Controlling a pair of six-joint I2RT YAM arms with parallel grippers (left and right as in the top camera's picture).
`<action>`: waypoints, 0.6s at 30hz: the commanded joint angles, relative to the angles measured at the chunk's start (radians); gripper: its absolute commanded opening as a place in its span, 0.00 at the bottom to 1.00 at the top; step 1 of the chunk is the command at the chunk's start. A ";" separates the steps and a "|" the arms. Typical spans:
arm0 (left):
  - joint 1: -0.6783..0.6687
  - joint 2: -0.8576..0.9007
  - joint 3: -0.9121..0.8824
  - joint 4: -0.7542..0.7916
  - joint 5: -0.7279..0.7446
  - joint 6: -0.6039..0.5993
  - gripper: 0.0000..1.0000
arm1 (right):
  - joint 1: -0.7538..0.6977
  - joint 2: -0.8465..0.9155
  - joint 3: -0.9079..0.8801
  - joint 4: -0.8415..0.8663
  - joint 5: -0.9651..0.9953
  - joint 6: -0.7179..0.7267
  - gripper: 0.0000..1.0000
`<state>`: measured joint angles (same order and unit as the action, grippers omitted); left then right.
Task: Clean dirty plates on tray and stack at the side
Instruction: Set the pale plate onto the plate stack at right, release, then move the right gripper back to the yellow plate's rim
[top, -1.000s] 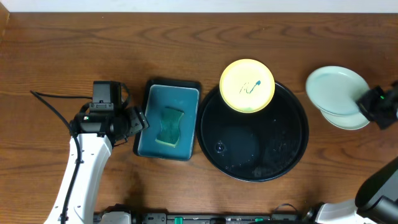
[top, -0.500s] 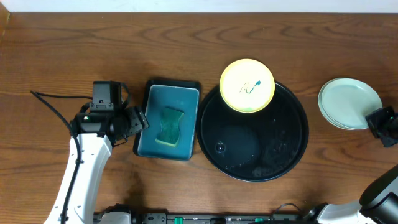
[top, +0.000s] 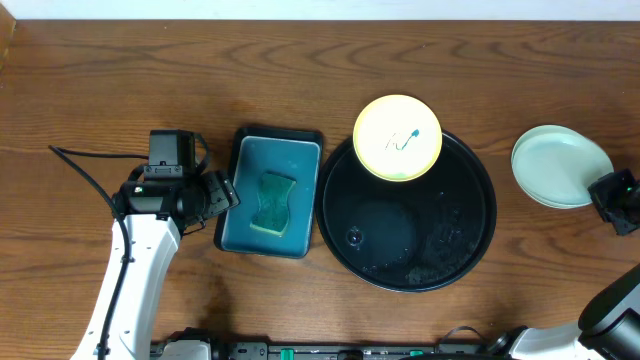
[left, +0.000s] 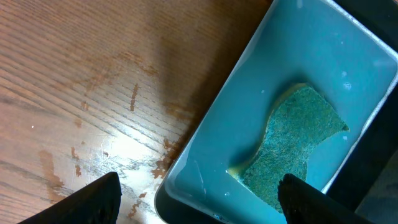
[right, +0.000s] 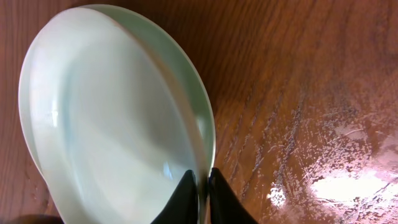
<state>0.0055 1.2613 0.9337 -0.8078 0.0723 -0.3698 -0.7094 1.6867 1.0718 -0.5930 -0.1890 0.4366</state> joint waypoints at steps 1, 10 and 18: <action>0.005 -0.006 0.000 -0.003 -0.005 -0.010 0.82 | -0.003 -0.005 -0.002 0.003 -0.011 -0.007 0.10; 0.005 -0.006 0.000 -0.003 -0.005 -0.010 0.82 | -0.003 -0.005 -0.002 0.006 -0.011 -0.008 0.57; 0.005 -0.006 0.000 -0.003 -0.005 -0.009 0.82 | 0.021 -0.005 -0.002 0.006 -0.024 -0.007 0.99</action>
<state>0.0055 1.2613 0.9337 -0.8078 0.0723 -0.3698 -0.7078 1.6863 1.0718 -0.5869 -0.1947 0.4328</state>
